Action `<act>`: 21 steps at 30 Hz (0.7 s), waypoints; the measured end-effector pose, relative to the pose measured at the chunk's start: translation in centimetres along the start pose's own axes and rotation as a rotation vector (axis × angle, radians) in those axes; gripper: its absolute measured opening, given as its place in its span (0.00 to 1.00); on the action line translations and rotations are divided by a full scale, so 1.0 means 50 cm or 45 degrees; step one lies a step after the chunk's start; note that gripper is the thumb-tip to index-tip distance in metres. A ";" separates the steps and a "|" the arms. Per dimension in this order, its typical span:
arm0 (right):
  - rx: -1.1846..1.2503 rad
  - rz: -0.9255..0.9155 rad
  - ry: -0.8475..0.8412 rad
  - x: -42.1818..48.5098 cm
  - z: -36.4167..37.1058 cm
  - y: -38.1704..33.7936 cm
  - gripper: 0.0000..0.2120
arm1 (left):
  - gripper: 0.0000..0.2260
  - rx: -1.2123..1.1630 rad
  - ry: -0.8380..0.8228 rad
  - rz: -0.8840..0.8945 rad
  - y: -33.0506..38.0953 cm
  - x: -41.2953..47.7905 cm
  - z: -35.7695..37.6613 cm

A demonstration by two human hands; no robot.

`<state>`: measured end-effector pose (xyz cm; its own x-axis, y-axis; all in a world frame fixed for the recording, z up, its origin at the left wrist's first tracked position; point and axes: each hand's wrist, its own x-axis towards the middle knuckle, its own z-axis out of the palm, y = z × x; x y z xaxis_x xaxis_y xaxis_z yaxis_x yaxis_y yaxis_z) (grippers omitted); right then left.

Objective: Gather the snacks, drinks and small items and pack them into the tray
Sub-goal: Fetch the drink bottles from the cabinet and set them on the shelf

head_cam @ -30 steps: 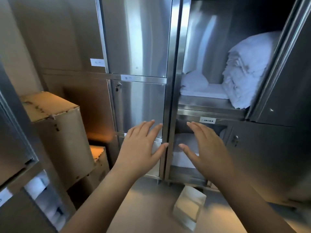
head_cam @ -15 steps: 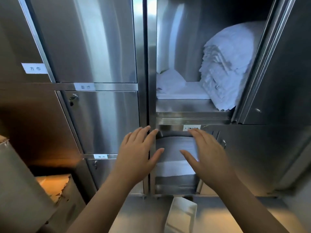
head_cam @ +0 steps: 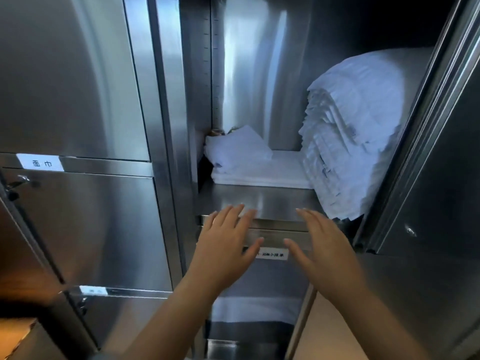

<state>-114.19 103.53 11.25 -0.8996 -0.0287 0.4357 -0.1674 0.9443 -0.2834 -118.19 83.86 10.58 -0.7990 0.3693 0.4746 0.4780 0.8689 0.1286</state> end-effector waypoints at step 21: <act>0.138 0.013 0.092 0.478 0.219 0.161 0.30 | 0.26 -0.076 -0.069 -0.190 -0.185 0.491 0.275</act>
<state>-141.43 106.83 10.02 -0.8708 0.0078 0.4916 -0.2046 0.9035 -0.3767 -147.27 89.42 9.06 -0.8804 0.2562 0.3991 0.3722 0.8948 0.2466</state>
